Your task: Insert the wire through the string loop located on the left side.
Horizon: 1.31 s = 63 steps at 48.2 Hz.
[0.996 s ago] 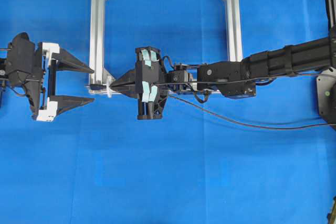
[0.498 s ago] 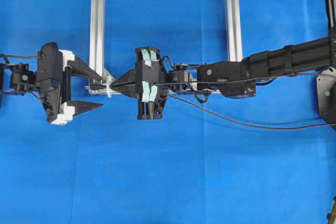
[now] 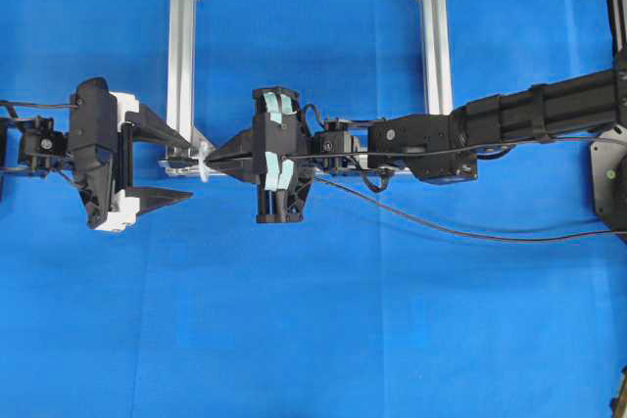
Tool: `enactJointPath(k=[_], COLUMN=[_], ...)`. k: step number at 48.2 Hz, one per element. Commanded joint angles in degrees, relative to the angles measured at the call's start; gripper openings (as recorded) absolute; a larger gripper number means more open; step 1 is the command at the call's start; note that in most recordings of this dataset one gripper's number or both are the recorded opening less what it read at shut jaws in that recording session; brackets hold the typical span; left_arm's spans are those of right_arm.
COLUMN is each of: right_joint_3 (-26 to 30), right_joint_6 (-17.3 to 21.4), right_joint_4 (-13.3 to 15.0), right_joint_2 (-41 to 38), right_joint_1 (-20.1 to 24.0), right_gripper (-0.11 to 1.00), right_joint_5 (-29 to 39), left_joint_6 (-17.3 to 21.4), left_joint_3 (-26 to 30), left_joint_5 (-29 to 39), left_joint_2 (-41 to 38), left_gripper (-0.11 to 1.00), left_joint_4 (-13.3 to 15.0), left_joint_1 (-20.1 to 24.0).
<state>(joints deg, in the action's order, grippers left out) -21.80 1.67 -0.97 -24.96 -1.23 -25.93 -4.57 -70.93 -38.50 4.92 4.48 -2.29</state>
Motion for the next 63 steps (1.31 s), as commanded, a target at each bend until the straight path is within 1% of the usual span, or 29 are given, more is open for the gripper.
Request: enactJointPath(k=[1,24,32,34,36,38,44,47,48,63], right_joint_3=[1.3,1.2,1.2,1.2,1.2,1.2,1.3,1.2,1.2,1.2], right_joint_6=[0.1,0.1,0.1,0.1,0.1,0.0,0.1,0.1,0.1,0.1], right_joint_4=[-0.1,0.0,-0.1,0.0,0.0,0.0,0.0,0.0,0.0,0.0], right_joint_2=[1.1,1.1,1.1,1.2,1.1,1.2,1.2,1.2,1.1,1.2], right_joint_1=[-0.2,-0.2,-0.2,-0.1,-0.1,-0.1,-0.2,-0.1,-0.1,-0.1], right_gripper=[0.00,0.00,0.00,0.00,0.00,0.00,0.00,0.00,0.00,0.00], right_joint_5=[-0.6,-0.5,-0.4,-0.4,-0.4,-0.4,-0.4,-0.4,-0.4,-0.4], left_joint_6=[0.1,0.1,0.1,0.1,0.2,0.3,0.6,0.8,0.9,1.1], left_joint_3=[0.5,0.5,0.7,0.7,0.8,0.8,0.7,0.8,0.8,0.7], left_joint_5=[-0.5,-0.5,-0.4,-0.5,-0.5,-0.5,-0.5,-0.5,-0.5,-0.5], left_joint_2=[0.4,0.5,0.5,0.5,0.4,0.5,0.5,0.5,0.5,0.5], left_gripper=[0.86,0.85,0.83,0.78,0.70,0.59,0.21,0.08,0.07,0.08], left_joint_4=[-0.2,-0.2,-0.2,-0.2,-0.2,-0.2,-0.2,-0.2,-0.2,-0.2], left_joint_1=[0.2,0.2,0.2,0.2,0.2,0.5,1.3,1.5,1.5,1.7])
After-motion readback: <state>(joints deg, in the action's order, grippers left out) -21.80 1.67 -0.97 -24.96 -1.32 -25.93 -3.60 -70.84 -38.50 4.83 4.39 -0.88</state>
